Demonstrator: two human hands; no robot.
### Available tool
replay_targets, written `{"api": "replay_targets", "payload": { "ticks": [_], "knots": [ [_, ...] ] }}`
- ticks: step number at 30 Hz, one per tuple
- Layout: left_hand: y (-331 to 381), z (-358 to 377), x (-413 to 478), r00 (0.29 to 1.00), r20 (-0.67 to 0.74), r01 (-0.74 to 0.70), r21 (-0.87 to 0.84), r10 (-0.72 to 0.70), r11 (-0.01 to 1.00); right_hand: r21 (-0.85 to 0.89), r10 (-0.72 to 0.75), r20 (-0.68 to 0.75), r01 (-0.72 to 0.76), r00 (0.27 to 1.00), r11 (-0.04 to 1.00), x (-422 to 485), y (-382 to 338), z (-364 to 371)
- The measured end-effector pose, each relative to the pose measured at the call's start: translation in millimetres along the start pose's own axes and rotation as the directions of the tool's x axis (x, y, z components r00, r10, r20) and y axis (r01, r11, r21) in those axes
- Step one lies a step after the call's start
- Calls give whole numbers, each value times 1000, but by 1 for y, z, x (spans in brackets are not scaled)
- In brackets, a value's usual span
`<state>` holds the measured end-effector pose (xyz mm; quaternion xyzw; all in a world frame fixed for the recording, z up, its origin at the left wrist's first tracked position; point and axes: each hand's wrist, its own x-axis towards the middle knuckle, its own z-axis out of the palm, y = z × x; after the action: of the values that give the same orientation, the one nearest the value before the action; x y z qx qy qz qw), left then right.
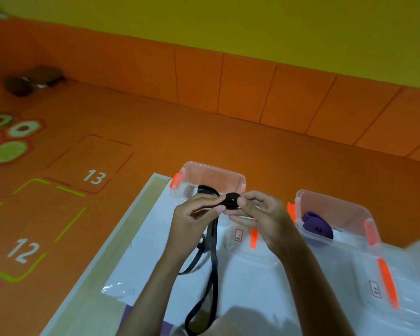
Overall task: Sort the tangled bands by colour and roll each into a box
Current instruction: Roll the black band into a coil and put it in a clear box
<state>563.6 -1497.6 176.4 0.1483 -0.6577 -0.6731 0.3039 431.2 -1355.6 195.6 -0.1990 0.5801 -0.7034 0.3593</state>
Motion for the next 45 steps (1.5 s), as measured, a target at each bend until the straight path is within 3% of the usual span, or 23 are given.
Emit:
{"api": "replay_targets", "payload": {
  "ticks": [3, 8, 15, 23, 26, 30, 33, 37, 42, 45],
  "knots": [
    [4, -1, 7, 999, 31, 21, -47, -19, 999, 116, 15, 23, -18, 1000, 993, -1, -3, 1],
    [9, 9, 13, 994, -100, 29, -98, -39, 995, 242, -26, 44, 14, 999, 970, -2, 0, 10],
    [10, -1, 19, 986, -166, 13, -68, -24, 998, 54, 20, -46, -18, 999, 998, 1, 6, 25],
    [-4, -29, 28, 983, -143, -104, 91, 116, 990, 93, 55, 81, -63, 995, 994, 21, 15, 53],
    [-9, -39, 29, 980, -82, -164, 169, 179, 972, 42, 48, -8, -48, 999, 998, 26, 15, 63],
    [-10, -53, 40, 996, 66, -79, 192, 68, 978, 70, 15, -140, -5, 990, 998, 30, 19, 72],
    [-9, -65, 46, 990, 134, -68, 168, 45, 984, -41, -25, -188, 18, 982, 999, 31, 21, 81],
    [-7, -68, 45, 994, 60, -103, 136, 96, 985, -167, -30, -213, -6, 977, 986, 37, 24, 89],
    [-7, -70, 45, 998, -50, -39, 23, 40, 999, -118, -137, -197, 115, 971, 986, 40, 32, 94],
    [-10, -77, 49, 997, -45, -58, 22, 59, 998, -95, -156, -171, 142, 973, 985, 42, 37, 98]
  ]
}}
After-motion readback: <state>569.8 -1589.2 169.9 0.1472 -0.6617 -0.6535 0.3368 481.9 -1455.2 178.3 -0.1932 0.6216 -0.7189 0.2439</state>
